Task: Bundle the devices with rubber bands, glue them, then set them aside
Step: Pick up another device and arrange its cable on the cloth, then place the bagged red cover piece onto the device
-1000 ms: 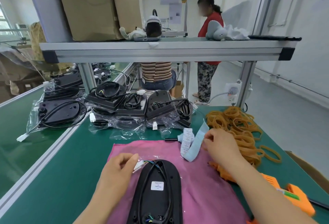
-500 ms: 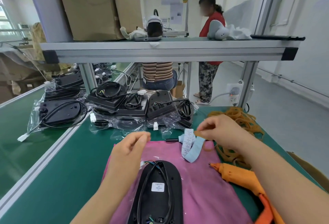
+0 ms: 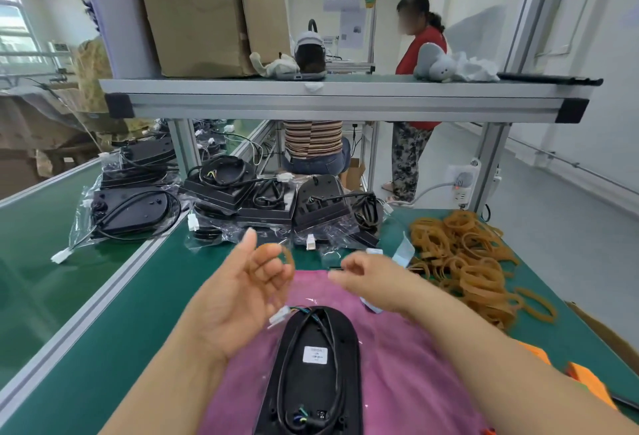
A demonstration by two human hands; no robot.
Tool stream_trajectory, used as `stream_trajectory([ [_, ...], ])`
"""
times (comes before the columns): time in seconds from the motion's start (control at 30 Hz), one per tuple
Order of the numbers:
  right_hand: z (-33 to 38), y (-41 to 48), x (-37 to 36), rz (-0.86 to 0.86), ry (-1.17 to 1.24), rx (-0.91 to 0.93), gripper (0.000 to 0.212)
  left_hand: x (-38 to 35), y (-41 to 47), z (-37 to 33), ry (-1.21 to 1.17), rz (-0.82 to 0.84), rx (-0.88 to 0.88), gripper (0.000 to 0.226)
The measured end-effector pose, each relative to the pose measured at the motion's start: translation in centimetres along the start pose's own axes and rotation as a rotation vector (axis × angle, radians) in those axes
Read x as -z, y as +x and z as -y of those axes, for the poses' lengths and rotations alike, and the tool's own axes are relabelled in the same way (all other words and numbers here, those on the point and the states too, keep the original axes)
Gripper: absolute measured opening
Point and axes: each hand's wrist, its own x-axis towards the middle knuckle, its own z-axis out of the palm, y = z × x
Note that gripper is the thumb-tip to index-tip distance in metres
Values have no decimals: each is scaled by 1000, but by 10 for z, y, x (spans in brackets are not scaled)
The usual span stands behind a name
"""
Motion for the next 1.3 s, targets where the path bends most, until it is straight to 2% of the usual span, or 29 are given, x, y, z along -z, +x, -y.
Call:
stream_trajectory([
  [0.07,-7,7,-14,151,-160,-59,65,16,3,-6,-16,-35,38,41],
  [0.17,-4,14,-25,250,-252,-74,58,36,5,-10,7,-30,122,51],
  [0.27,5,19,-24,275,-278,-76,72,51,6,-7,115,-65,162,43],
  [0.33,11,22,-22,326,-315,-81,71,58,7,-2,231,-113,152,36],
  [0.43,13,25,-23,385,-308,-129,67,65,9,7,334,-189,126,39],
  [0.57,7,26,-31,399,-81,-216,57,70,10,15,476,-229,107,18],
  [0.67,5,20,-28,411,173,-206,36,71,8,8,628,-240,67,21],
  [0.73,8,12,-21,359,305,-163,43,69,4,-1,723,-228,23,25],
  [0.83,17,-5,-9,273,354,-62,55,62,-6,-18,817,-141,-48,45],
  [0.97,39,-33,17,184,284,148,49,45,-19,-47,847,137,-67,102],
  [1.0,45,-39,26,165,268,204,48,40,-20,-53,858,197,-73,110],
  [1.13,71,-54,55,149,244,365,51,15,-20,-69,896,345,-124,115],
  [1.23,75,-57,55,117,187,388,51,1,-20,-69,952,440,-126,114],
  [1.3,70,-57,46,97,189,368,50,-1,-20,-65,1029,474,-121,105],
])
